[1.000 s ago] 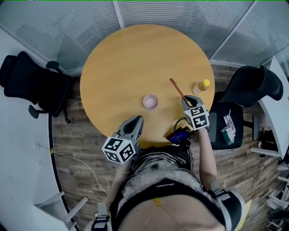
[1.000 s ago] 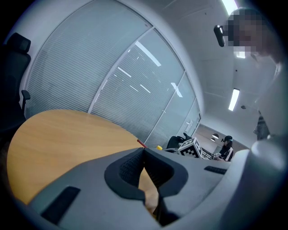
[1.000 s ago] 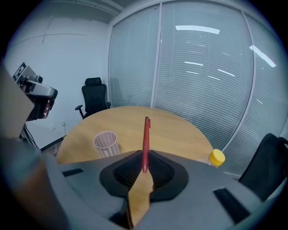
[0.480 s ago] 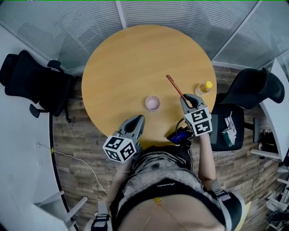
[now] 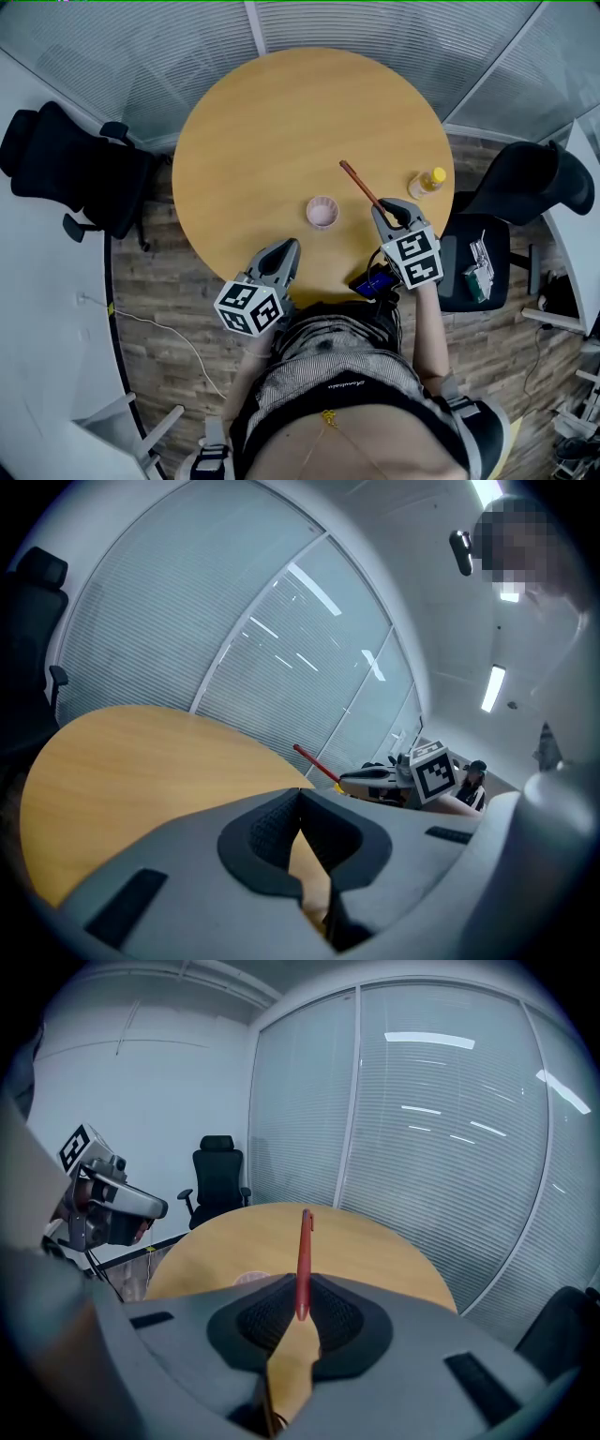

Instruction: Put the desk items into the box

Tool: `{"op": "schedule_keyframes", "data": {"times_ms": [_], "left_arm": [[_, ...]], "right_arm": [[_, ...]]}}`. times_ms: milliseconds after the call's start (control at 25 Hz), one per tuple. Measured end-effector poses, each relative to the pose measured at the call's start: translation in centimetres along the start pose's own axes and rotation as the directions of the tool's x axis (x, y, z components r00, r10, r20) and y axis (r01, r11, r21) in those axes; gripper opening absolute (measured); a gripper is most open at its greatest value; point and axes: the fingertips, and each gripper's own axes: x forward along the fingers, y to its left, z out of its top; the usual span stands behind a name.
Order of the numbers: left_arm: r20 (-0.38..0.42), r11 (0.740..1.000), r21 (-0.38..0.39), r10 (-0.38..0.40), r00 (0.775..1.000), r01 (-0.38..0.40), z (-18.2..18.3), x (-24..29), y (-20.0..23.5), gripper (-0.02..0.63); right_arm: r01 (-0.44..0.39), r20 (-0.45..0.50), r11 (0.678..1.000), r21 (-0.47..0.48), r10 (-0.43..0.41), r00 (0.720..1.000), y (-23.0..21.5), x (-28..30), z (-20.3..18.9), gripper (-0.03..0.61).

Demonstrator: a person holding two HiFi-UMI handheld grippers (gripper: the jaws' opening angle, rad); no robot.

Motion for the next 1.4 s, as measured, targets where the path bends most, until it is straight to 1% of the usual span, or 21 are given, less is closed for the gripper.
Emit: {"op": "schedule_keyframes", "data": {"times_ms": [120,280,520,800,1080,1400], "left_arm": [[-0.004,1.0,-0.005,0.001,1.0,-0.001,0.0,-0.1,0.2,0.018],[-0.003,1.0,-0.008,0.0,1.0,0.0,0.0,-0.3,0.5,0.018],[-0.004,1.0,-0.013,0.001,1.0,-0.001,0.0,-0.6,1.1,0.018],[-0.004,1.0,-0.019,0.004,1.0,-0.004,0.3,-0.8,1.9,0.018],[-0.014,1.0,-0.019,-0.008,1.0,0.007,0.3,-0.4,1.9,0.018],[-0.018,1.0,-0.028,0.0,1.0,-0.001,0.3,-0.4,2.6,0.018]], "right_arm": [[-0.014,-0.017,1.0,-0.004,0.013,1.0,0.6,0.2,-0.2,0.06],[-0.038,-0.066,0.999,-0.035,0.036,0.997,1.8,1.0,-1.0,0.06],[-0.08,-0.124,0.996,-0.049,0.073,0.99,3.4,2.2,-2.1,0.06],[-0.108,-0.153,0.993,-0.055,0.099,0.983,4.6,3.1,-2.6,0.06],[-0.146,-0.214,0.987,-0.068,0.128,0.968,5.7,4.1,-3.9,0.06],[-0.17,-0.282,0.978,-0.119,0.131,0.95,6.4,5.4,-4.9,0.06]]}}
